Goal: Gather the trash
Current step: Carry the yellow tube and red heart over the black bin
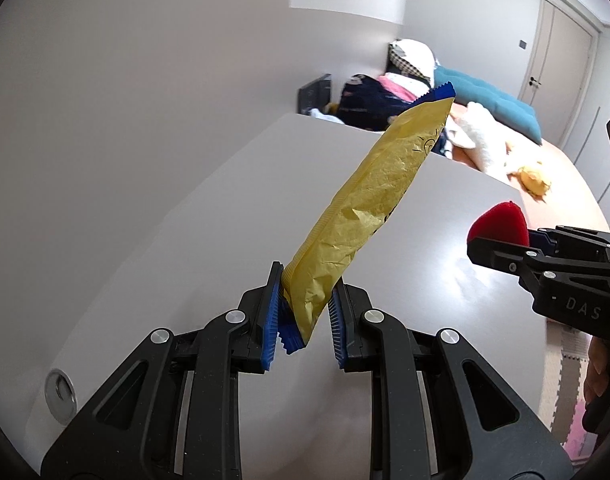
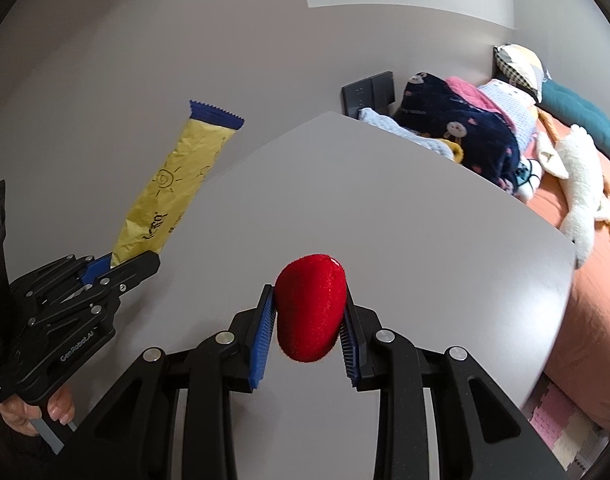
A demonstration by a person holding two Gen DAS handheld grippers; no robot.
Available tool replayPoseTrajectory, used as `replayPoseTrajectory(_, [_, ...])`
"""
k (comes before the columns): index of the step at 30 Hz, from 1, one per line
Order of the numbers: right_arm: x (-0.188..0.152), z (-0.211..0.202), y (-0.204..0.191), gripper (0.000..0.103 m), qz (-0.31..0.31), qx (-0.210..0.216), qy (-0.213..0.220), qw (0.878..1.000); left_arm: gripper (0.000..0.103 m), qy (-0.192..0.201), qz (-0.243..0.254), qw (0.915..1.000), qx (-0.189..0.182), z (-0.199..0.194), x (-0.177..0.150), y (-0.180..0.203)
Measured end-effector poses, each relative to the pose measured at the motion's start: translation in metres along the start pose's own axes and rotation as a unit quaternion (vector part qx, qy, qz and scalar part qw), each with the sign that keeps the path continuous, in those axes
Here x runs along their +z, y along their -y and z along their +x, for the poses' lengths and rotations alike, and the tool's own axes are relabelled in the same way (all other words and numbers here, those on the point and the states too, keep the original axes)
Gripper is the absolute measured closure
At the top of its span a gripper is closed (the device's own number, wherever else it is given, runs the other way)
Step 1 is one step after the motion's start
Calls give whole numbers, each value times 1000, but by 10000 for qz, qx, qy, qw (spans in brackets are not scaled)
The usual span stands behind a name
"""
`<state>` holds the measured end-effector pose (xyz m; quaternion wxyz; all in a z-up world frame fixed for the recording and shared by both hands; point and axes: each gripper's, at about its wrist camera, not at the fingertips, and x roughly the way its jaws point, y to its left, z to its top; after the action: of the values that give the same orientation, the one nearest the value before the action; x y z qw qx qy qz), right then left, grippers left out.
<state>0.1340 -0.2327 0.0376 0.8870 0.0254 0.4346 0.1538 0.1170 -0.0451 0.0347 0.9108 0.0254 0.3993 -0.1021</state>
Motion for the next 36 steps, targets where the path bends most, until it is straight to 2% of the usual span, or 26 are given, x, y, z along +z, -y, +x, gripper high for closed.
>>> replayPoseTrajectory(20, [-85,-103,54,71,471,-372,421,9973,81,41,477,9964,-697,-33,-34,111])
replayPoseTrajectory(36, [-138,-170,129,71,1093,-998,771,9860,81,-26,1049,9850,-1368,-33,-47,210])
